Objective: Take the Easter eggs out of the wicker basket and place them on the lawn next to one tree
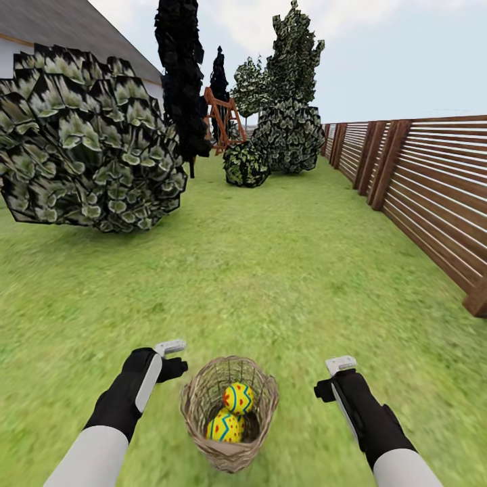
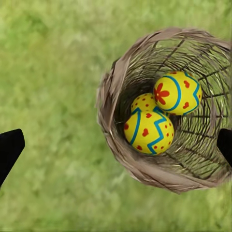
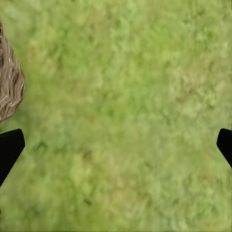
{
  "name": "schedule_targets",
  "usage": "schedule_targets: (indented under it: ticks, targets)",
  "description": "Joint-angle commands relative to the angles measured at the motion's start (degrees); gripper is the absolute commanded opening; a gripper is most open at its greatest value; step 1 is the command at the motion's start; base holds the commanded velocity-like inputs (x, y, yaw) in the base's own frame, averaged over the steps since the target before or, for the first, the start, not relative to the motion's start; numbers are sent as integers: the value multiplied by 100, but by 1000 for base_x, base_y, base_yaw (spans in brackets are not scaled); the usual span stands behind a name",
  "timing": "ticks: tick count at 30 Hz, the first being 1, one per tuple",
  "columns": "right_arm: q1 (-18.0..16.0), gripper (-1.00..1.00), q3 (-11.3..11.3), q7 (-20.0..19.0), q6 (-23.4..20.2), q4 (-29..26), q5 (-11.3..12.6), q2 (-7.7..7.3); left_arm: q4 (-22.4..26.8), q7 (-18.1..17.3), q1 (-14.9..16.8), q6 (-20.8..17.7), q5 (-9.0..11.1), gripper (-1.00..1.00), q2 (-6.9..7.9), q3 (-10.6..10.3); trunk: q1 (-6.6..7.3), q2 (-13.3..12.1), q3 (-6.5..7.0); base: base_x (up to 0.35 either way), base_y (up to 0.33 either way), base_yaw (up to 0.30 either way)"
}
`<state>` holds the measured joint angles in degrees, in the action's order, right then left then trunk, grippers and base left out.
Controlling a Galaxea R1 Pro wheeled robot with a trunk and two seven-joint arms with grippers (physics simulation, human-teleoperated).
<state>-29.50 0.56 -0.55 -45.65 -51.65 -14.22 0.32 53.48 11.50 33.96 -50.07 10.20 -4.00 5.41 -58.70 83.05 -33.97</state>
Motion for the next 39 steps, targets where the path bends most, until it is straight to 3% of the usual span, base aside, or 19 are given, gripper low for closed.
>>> schedule_targets:
  ticks: [1, 6, 17, 22, 25, 29, 39]
  targets:
    - [-3, 100, 6, -6, -24, -2, -23, 10, 6, 45, 4, -20, 61, 100, -8, 13, -3, 3, -6, 320, 0, 0]
    - [-3, 100, 5, -7, -23, 6, -20, 21, 4, 47, 0, -28, 61, 100, -13, 11, -3, 3, -6, 271, 0, 0]
    - [-3, 100, 5, -3, -32, -3, -20, 21, 12, 48, -4, -43, 142, 100, -82, 13, -3, 3, -6, 17, 0, 0]
    - [-3, 100, 5, 2, -32, -31, -15, 21, 4, 57, -4, -46, 328, 100, -76, 11, -113, 203, -96, 0, 0, 0]
    - [-3, 100, 10, 0, -32, -40, -12, 21, -11, 67, -4, -92, 332, 100, -75, 7, -179, 324, -149, 0, 0, 0]
    - [-3, 100, 14, -153, -38, -52, -17, 14, -101, 71, -4, -539, 320, 100, -75, 5, -267, 484, -221, 0, 0, 0]
    - [-3, 100, 14, -277, -39, -48, -20, 6, -127, 79, -4, -638, 301, 100, -75, 4, -486, 885, -401, 0, 0, 0]
